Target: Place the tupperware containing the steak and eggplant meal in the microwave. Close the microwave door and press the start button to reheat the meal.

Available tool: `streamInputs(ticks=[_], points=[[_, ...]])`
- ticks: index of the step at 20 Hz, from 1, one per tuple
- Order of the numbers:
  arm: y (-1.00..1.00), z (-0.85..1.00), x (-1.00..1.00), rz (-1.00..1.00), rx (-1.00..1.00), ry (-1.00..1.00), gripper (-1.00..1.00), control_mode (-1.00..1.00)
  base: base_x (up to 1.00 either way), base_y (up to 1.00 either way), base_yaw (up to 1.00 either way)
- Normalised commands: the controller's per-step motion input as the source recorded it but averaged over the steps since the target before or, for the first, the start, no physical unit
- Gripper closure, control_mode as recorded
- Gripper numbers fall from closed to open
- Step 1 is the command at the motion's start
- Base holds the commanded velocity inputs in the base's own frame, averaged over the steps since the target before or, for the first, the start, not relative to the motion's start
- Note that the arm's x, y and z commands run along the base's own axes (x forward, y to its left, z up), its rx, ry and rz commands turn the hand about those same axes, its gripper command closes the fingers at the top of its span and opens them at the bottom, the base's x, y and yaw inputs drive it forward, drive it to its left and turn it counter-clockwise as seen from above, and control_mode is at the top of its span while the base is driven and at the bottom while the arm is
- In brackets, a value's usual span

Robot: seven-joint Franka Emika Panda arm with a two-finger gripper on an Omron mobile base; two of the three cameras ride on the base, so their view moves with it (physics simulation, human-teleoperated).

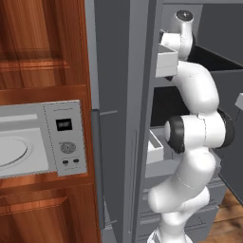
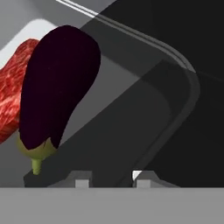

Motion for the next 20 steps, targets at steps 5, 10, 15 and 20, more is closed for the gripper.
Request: streamInputs(ticks=[5, 10, 15, 20], points=[[-0.18, 0.0, -1.0, -0.03, 0.0, 0.03, 1.0, -1.0, 0.0, 0.0, 0.0], [-0.33, -0.16, -1.0, -0.06, 0.0, 0.01, 1.0, -1.0, 0.0, 0.0, 0.0], [-0.2, -0.21, -1.0, 0.03, 0.0, 0.02, 1.0, -1.0, 0.0, 0.0, 0.0], [0.0, -0.28, -0.94, 0.01, -0.01, 0.09, 1.0, -1.0, 0.0, 0.0, 0.0]])
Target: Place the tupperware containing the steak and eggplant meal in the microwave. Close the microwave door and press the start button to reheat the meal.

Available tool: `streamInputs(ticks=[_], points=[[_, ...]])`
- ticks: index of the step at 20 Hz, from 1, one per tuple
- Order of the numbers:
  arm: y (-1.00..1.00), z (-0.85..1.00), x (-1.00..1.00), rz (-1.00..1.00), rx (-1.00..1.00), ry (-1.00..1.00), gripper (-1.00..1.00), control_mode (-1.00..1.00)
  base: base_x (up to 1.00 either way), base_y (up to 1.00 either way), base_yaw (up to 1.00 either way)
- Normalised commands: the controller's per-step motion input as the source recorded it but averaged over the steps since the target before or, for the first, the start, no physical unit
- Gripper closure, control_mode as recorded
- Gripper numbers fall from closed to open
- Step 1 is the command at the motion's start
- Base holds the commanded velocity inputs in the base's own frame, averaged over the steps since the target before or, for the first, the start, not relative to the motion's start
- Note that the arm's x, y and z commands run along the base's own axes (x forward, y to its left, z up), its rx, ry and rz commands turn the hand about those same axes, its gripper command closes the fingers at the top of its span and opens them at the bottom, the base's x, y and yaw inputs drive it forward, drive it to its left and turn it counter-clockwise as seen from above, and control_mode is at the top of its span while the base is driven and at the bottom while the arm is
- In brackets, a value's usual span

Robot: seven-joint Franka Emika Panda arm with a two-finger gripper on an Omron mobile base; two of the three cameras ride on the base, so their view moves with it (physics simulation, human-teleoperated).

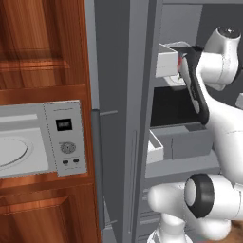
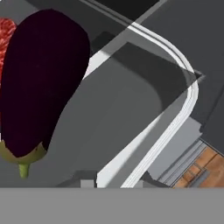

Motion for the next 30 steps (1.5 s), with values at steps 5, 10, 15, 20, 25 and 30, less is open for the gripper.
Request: streamInputs(ticks=[5, 10, 15, 20, 25, 30], points=[[0.0, -0.12, -0.64, 0.01, 0.0, 0.03, 1.0, -1.0, 0.0, 0.0, 0.0], [0.0, 0.0, -0.6, 0.01, 0.0, 0.01, 1.0, -1.0, 0.0, 0.0, 0.0], [0.0, -0.12, -0.8, 0.01, 0.0, 0.08, 1.0, -1.0, 0.0, 0.0, 0.0], [0.0, -0.1, -0.52, 0.0, 0.0, 0.09, 1.0, -1.0, 0.0, 0.0, 0.0], [0.0, -0.03, -0.23, 0.0, 0.0, 0.06, 1.0, -1.0, 0.0, 0.0, 0.0], [-0.12, -0.02, -0.28, -0.01, 0.0, 0.04, 1.0, -1.0, 0.0, 0.0, 0.0]])
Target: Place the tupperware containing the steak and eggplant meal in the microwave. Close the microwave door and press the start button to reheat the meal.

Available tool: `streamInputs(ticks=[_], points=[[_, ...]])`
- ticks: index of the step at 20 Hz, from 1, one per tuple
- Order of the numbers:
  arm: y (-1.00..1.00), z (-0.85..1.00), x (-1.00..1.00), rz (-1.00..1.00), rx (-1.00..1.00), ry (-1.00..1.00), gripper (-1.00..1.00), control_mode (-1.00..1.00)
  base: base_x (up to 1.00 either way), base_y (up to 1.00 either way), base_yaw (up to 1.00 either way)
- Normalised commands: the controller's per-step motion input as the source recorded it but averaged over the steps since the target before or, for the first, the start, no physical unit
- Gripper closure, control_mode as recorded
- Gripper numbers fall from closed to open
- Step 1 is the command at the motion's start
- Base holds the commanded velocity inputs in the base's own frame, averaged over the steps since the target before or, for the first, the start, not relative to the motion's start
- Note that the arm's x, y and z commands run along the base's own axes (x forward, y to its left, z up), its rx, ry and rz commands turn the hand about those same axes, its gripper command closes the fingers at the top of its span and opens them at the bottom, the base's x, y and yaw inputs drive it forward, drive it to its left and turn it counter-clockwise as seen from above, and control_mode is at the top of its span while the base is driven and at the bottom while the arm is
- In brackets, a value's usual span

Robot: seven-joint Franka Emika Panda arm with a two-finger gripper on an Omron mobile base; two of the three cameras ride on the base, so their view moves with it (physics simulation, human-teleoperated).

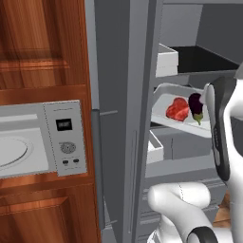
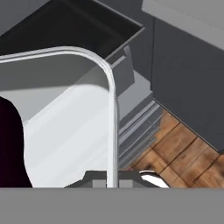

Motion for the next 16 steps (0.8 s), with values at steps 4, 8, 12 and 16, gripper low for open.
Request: streamInputs(ticks=[4, 8, 12, 16], points=[[-0.16, -0.07, -0.37, -0.04, 0.0, 0.01, 1.0, -1.0, 0.0, 0.0, 0.0], [-0.02, -0.15, -0.34, -0.06, 0.0, 0.0, 1.0, -1.0, 0.0, 0.0, 0.0], [0.0, -0.11, -0.08, -0.06, 0.0, 0.0, 1.0, -1.0, 0.0, 0.0, 0.0], [0.0, -0.05, 0.0, -0.03, 0.0, 0.0, 1.0, -1.0, 0.0, 0.0, 0.0]])
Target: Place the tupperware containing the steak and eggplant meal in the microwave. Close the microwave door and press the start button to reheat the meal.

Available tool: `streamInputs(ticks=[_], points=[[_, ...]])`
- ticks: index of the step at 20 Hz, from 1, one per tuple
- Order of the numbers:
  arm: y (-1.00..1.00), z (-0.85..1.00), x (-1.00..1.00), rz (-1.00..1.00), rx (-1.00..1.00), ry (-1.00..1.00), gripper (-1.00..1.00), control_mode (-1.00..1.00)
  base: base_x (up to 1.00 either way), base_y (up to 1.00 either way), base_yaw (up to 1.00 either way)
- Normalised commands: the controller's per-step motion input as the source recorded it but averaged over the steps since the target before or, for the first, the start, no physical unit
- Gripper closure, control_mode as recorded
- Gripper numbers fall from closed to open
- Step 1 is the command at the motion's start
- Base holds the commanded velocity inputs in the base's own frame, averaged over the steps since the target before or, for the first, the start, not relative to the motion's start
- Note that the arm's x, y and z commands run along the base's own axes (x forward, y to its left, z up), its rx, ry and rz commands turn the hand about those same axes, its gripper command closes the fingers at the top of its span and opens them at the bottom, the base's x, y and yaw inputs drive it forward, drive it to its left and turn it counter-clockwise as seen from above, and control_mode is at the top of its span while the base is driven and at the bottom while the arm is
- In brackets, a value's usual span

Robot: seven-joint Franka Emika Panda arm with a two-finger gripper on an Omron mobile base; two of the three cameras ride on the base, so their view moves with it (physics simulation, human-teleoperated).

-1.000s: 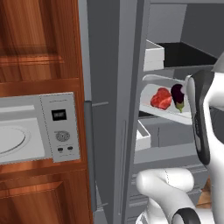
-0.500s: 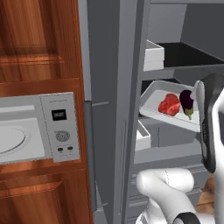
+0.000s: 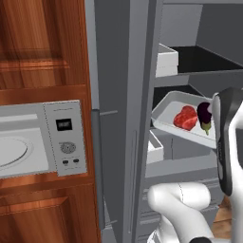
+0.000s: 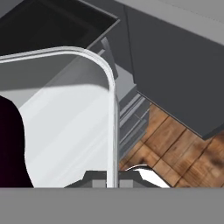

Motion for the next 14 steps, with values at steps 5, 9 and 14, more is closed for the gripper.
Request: streamInputs(ticks=[5, 9, 14], points=[[0.0, -0.03, 0.0, -0.02, 0.0, 0.0, 1.0, -1.0, 0.0, 0.0, 0.0], [0.0, -0.01, 0.0, -0.03, 0.0, 0.0, 1.0, -1.0, 0.0, 0.0, 0.0], [0.0, 0.0, 0.0, -0.03, 0.0, 0.0, 1.0, -1.0, 0.0, 0.0, 0.0]])
